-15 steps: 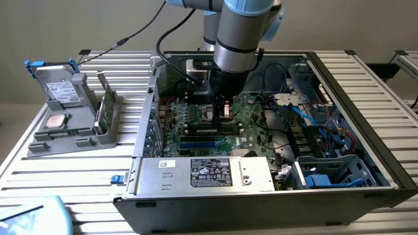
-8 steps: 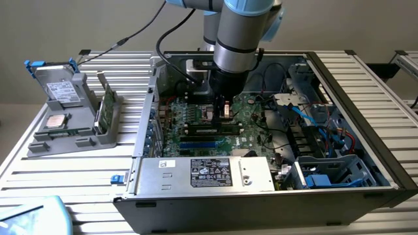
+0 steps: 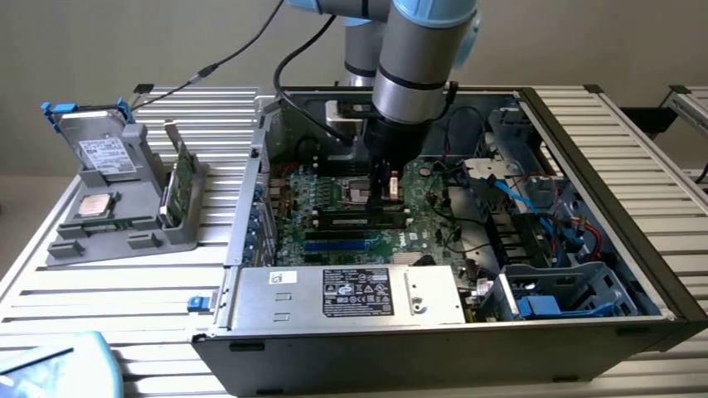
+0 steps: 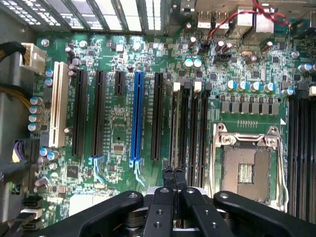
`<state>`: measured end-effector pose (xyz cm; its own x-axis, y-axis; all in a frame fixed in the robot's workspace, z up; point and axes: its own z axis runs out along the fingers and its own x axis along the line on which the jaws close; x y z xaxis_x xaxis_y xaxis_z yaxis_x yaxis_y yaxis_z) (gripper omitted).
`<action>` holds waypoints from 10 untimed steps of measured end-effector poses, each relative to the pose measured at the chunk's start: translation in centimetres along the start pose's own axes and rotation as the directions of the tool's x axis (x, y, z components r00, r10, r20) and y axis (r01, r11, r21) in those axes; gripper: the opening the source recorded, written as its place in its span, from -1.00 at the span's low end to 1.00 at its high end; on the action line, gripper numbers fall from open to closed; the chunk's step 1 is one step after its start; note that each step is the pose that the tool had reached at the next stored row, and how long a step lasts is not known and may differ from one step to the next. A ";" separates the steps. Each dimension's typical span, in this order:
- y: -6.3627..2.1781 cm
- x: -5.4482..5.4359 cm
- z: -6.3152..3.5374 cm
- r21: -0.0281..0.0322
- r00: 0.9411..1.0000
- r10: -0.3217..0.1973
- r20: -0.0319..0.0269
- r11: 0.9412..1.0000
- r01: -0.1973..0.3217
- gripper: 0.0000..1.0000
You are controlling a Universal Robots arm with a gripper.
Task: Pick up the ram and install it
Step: 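Press down the ram until it locks into place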
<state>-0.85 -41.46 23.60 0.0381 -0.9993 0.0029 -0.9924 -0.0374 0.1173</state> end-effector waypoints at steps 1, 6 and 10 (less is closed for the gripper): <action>-0.34 0.0 -0.05 0.000 1.000 0.000 0.001 1.000 0.000 -0.79; -1.62 0.2 -0.19 0.000 1.000 -0.001 0.005 1.000 0.001 -0.79; -1.63 0.2 -0.15 0.000 1.000 -0.001 0.005 1.000 0.001 -0.79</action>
<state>0.79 -41.57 23.56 0.0380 -0.9993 -0.0023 -0.9924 -0.0380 0.1169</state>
